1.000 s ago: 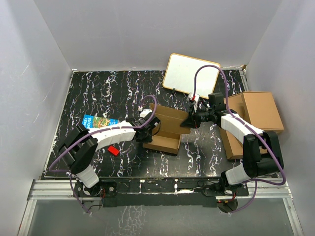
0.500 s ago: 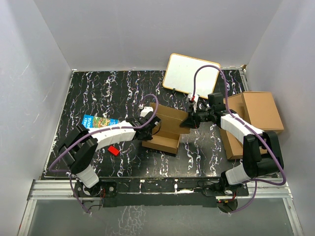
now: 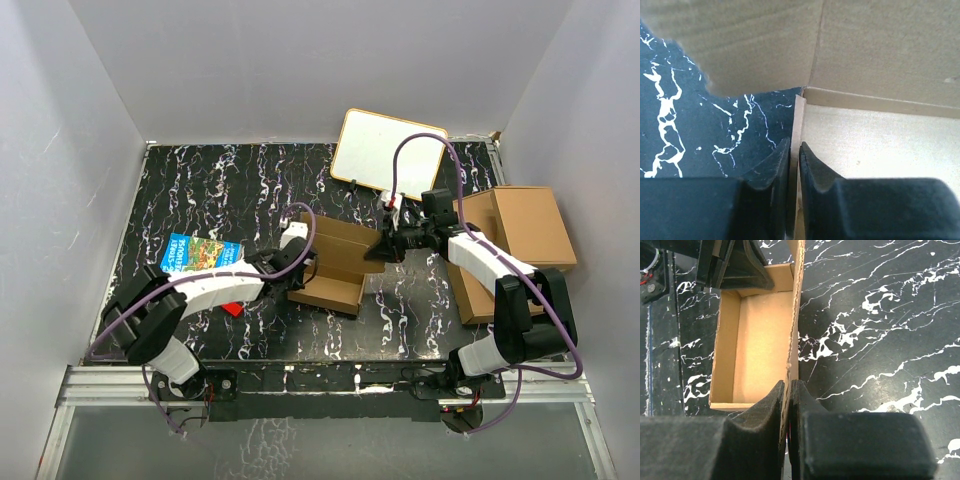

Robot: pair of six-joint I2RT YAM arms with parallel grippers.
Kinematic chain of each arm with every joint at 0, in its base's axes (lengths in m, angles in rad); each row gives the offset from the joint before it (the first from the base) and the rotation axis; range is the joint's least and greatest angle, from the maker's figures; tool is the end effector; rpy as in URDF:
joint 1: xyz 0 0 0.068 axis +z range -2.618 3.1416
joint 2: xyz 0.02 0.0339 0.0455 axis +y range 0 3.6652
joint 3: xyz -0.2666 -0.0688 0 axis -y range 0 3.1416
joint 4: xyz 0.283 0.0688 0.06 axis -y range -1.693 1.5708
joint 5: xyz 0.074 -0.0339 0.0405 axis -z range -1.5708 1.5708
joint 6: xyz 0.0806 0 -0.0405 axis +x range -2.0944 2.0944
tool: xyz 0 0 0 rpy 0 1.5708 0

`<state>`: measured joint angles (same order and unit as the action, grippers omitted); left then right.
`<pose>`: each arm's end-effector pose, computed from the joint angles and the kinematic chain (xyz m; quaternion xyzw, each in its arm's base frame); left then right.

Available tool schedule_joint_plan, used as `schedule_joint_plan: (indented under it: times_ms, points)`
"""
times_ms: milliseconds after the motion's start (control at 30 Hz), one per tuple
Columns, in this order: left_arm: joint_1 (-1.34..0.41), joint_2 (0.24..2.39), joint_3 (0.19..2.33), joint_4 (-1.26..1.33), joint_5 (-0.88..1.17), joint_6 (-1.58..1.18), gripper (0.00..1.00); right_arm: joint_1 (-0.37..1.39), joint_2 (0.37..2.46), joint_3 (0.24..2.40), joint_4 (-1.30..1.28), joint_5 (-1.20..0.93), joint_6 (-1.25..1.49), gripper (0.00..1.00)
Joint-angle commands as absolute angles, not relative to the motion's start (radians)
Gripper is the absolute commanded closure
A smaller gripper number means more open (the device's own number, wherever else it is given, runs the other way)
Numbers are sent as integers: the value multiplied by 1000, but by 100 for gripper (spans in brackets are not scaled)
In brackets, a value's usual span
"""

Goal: Fold the paper box

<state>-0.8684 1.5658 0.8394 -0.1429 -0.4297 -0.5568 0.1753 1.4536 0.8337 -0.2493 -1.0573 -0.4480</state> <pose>0.2615 -0.2570 0.1245 0.0700 0.9178 -0.0680 0.3849 0.3101 0.1262 0.1759 -0.4136 0.7187 0.4289 0.3584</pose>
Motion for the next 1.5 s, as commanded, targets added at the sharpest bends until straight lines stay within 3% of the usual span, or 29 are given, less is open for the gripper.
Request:
schedule_joint_plan:
  times_ms: [0,200,633,767,967,1167,1367,1467]
  points:
    - [-873,1454,800,-112,-449,-546,83,181,1407,827,-230,-1130,-493,92]
    - [-874,1330,740,-67,-446,-598,62,181,1394,825,-241,-1127,-524,92]
    - [-873,1143,626,4,-394,-627,59,182,1382,817,-252,-1158,-563,92]
    - [-873,1038,621,-96,-377,-664,50,181,1390,826,-273,-1166,-581,92]
    - [-869,809,611,-394,-364,-895,29,181,1405,836,-287,-1179,-589,92]
    - [-867,696,587,-668,-388,-1154,28,181,1413,840,-293,-1172,-594,92]
    - [-863,918,686,-863,-498,-1235,31,181,1420,839,-294,-1165,-594,92]
    - [-801,981,693,-821,-497,-1167,32,178,1420,840,-295,-1162,-594,92]
